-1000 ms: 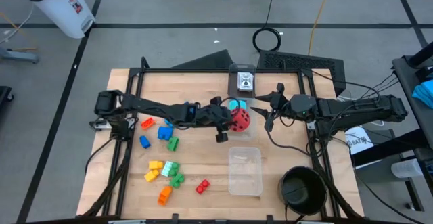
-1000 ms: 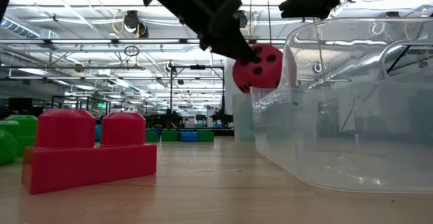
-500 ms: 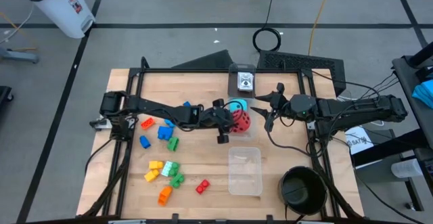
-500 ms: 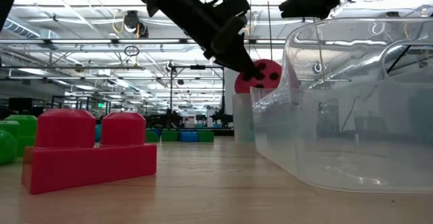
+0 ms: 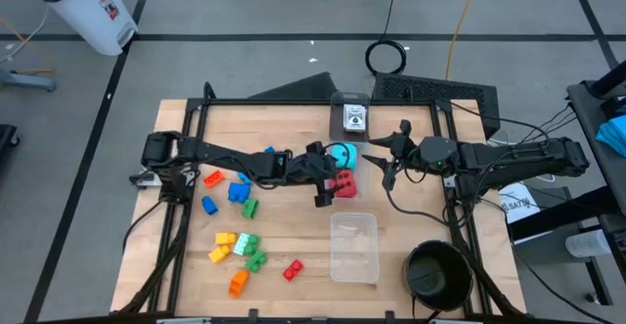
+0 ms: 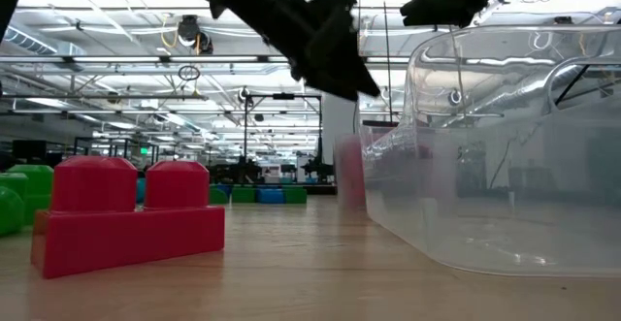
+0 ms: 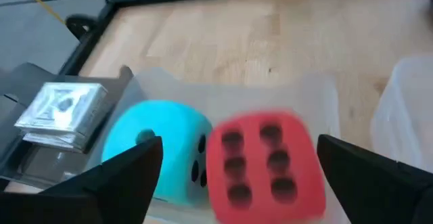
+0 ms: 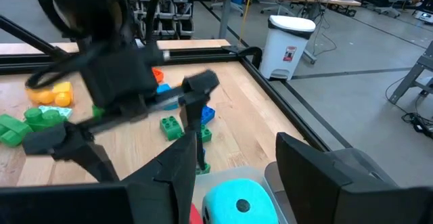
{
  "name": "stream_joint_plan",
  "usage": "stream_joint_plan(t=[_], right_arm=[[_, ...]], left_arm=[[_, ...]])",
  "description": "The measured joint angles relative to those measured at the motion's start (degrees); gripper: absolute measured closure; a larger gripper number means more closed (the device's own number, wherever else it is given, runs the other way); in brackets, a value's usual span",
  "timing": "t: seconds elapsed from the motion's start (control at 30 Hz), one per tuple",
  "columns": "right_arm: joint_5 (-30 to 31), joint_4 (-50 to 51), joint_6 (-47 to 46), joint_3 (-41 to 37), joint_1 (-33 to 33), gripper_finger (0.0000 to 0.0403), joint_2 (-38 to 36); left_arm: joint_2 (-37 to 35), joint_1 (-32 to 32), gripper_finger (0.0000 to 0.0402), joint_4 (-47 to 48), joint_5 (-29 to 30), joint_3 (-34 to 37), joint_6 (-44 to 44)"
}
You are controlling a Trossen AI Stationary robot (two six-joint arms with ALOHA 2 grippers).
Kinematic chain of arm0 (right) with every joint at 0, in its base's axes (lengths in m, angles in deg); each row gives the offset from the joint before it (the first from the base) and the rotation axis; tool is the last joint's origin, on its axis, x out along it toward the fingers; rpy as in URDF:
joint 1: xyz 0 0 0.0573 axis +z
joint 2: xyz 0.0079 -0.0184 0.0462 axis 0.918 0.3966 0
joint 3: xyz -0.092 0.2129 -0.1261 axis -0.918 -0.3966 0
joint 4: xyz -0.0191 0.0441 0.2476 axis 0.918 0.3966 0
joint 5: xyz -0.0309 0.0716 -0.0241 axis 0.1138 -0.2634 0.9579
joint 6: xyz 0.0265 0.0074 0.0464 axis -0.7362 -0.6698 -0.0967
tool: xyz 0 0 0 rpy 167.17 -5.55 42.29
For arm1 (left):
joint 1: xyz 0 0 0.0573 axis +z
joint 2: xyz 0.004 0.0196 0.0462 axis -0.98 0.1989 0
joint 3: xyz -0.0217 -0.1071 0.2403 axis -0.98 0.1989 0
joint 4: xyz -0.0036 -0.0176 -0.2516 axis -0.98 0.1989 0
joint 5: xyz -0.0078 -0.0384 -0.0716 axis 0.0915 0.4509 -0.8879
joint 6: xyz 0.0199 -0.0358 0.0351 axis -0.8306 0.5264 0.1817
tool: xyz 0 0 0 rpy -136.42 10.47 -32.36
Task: Pick & Place Toys
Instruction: Put the blue 8 stud game piece into the bottom transparent bin
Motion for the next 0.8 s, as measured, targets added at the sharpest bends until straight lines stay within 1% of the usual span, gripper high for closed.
stream_joint_plan(t=[0.13,0.27,0.43,0.53,0.57,0.7,0.8], right_arm=[[0.0,0.05,0.0,0.0,0.0,0.0232,0.0],[0.0,0.36,0.0,0.0,0.0,0.0232,0.0],[-0.01,0.48,0.02,0.0,0.0,0.0232,0.0],[-0.01,0.13,-0.27,0.0,0.0,0.0232,0.0],[-0.02,0.15,-0.31,0.0,0.0,0.0232,0.0],[-0.04,0.14,-0.79,0.0,0.0,0.0232,0.0],[-0.04,0.16,-0.39,0.0,0.0,0.0232,0.02]], left_arm=[[-5.97,-0.34,0.0014,2.02,0.0,0.0,0.32],[-15.1,-1.16,0.0026,7.57,-0.05,0.0,0.33],[-28.82,-1.86,0.0034,20.26,-0.16,0.0,0.35],[-35.66,-1.92,0.0034,27.9,-0.15,0.11,2.7],[-37.53,-2.08,0.0034,29.03,-0.13,0.48,3.46],[-44.85,-3.19,0.0035,31.1,-0.01,4.7,3.78],[-50.1,-3.45,0.0034,26.33,-0.05,10.73,3.68]])
